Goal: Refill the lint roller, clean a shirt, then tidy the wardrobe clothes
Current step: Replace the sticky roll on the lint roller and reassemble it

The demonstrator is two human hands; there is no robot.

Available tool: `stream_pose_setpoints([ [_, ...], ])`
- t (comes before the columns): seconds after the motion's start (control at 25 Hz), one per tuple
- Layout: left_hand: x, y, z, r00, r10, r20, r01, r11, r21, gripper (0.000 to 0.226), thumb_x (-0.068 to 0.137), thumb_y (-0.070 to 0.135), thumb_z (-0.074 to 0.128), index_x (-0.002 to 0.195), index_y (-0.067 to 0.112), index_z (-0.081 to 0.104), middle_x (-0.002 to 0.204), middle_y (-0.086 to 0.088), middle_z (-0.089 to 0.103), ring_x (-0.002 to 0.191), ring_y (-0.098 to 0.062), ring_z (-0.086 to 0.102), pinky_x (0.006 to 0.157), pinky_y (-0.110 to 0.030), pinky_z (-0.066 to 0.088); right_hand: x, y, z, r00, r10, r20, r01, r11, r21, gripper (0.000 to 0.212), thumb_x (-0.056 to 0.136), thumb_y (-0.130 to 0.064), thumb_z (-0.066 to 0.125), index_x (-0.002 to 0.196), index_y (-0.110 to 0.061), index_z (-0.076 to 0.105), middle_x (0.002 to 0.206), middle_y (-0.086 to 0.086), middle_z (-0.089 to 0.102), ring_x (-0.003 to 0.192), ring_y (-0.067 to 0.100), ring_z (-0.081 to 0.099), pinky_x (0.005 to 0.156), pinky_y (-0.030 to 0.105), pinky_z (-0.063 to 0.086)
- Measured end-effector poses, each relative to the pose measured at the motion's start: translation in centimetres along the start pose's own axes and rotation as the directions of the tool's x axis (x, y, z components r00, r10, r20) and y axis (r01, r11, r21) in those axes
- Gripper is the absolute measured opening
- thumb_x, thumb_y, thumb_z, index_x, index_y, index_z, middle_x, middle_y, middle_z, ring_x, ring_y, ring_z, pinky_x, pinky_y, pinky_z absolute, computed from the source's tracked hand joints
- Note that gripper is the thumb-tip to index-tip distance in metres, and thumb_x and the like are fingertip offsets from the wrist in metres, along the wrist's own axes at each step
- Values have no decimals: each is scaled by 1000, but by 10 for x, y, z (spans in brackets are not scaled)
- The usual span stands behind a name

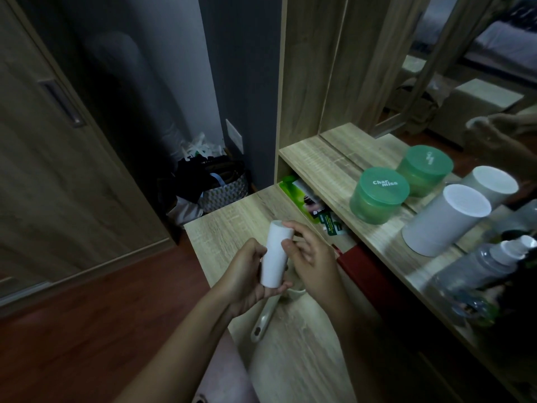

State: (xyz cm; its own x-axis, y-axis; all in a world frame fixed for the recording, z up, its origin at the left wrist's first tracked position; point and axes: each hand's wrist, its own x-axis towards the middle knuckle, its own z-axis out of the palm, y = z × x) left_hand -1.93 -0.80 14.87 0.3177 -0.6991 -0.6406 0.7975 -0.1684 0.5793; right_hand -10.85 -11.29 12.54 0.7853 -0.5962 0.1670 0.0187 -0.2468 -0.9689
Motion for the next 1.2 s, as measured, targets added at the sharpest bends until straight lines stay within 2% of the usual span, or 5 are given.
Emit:
stream_pose_setpoints([
  [0.2, 3, 5, -3, 997, -25, -72, 36, 987, 154, 70, 79, 68, 50, 113, 7, 60, 83, -10, 55, 83, -27, 57, 82, -45, 54, -2, 3, 1, 999, 25, 25, -26, 998, 61, 31, 91, -12, 58, 112, -34, 58, 90, -13, 69, 86, 4, 67, 73, 20, 54],
  [0.36, 3, 4, -3, 996, 46, -76, -29, 975, 218, 42, 91, 47, 49, 115, 13, 59, 102, -13, 56, 93, -28, 58, 70, -31, 59, -2, 7, 3, 993, 94, -66, -79, 977, 198, 25, 91, -8, 56, 111, -24, 54, 98, -14, 69, 91, -1, 66, 73, 15, 51],
  [0.52, 5, 7, -9, 947, 265, -183, -191, 920, 341, 10, 92, 21, 48, 100, 15, 47, 117, -17, 47, 89, -26, 59, 73, -31, 54, -5, 16, -2, 984, 81, -161, -83, 997, -4, 23, 86, -37, 60, 108, -34, 55, 107, -34, 62, 97, -5, 65, 78, 20, 53],
  [1.04, 10, 11, -9, 907, 346, -242, -260, 909, 326, 50, 93, 20, 33, 135, 42, 18, 102, -2, 48, 93, -25, 53, 78, -38, 50, -6, 15, 10, 988, 82, -131, -58, 983, 176, 33, 79, -3, 70, 97, -28, 58, 119, -8, 57, 101, -7, 61, 81, 17, 53],
  [1.2, 16, 12, -13, 884, 288, -369, -270, 958, 100, 23, 90, 11, 37, 113, 11, 42, 108, -12, 50, 89, -23, 53, 67, -33, 51, -5, 14, 9, 971, 74, -229, -28, 980, 199, 30, 81, -2, 68, 97, -25, 58, 119, -1, 60, 100, -3, 63, 78, 14, 52],
])
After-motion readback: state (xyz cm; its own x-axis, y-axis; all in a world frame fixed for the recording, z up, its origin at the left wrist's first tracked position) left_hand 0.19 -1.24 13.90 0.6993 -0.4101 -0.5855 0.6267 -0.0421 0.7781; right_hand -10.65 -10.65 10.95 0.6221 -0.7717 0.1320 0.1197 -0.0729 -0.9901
